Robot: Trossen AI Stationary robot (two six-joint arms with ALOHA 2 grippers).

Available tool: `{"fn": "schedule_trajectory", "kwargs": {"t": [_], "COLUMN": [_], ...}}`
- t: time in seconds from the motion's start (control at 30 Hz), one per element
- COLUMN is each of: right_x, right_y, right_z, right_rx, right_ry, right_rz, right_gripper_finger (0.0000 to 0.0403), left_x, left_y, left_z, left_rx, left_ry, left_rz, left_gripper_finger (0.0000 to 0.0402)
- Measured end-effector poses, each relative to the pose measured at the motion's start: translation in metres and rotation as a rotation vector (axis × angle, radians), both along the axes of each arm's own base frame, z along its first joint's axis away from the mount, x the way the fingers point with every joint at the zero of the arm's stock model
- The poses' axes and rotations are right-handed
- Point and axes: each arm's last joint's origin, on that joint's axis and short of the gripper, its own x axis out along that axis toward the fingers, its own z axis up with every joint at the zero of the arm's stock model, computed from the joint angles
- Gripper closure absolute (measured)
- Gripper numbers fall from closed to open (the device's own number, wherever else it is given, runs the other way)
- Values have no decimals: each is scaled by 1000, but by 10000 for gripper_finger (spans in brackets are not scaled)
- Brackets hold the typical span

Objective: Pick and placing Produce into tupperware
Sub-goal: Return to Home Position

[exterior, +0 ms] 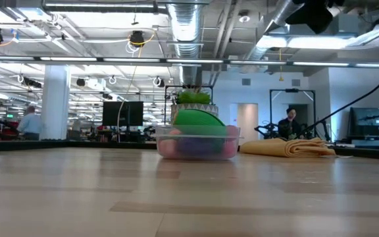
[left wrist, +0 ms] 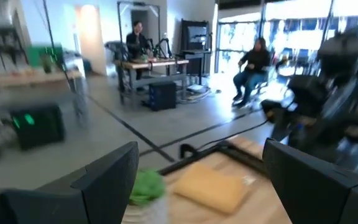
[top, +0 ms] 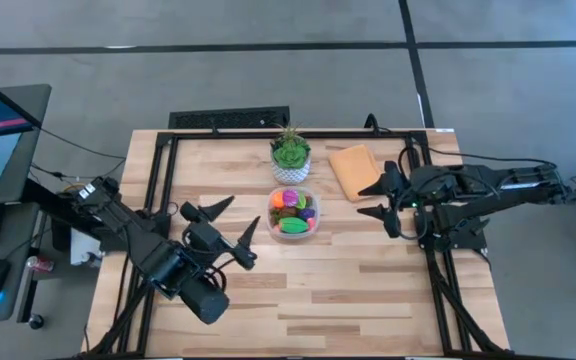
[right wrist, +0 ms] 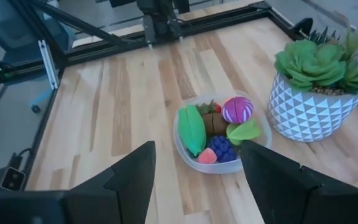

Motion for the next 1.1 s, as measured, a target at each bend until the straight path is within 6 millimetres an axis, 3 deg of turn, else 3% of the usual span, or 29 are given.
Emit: {"fn": "schedule_trajectory", "kwargs": {"t": [0.17, 0.3, 0.43, 0.53, 0.6, 0.7, 0.87, 1.1], "right_x": [1, 2, 3, 4, 5, 7, 6, -2], "right_y": [-5, -9, -12, -13, -12, -8, -1, 0], "right_z": [1, 2, 4, 6, 7, 12, 24, 25], "right_rx": [-20, -35, -52, -59, -65, -89, -145, -168], "right_ry": [-6, -17, -40, -60, -82, -137, -260, -359], "right_rz": [-20, -37, -45, -46, -40, 32, 159, 167], "right_gripper_finger": [142, 142, 142, 142, 142, 142, 142, 142], "left_x": [17, 35, 57, 69, 71, 72, 77, 98], "left_y": [-8, -8, -7, -9, -14, -12, 2, 43], "left_z": [11, 26, 55, 68, 67, 61, 50, 49], "left_rx": [-159, -255, -208, -16, 120, 209, 260, 245], "left_ry": [-139, -153, -116, -117, -69, 44, 204, 190], "left_rz": [-19, -106, -459, -835, -985, -988, -801, -1017], "left_gripper_finger": [68, 68, 68, 68, 68, 68, 68, 68]}}
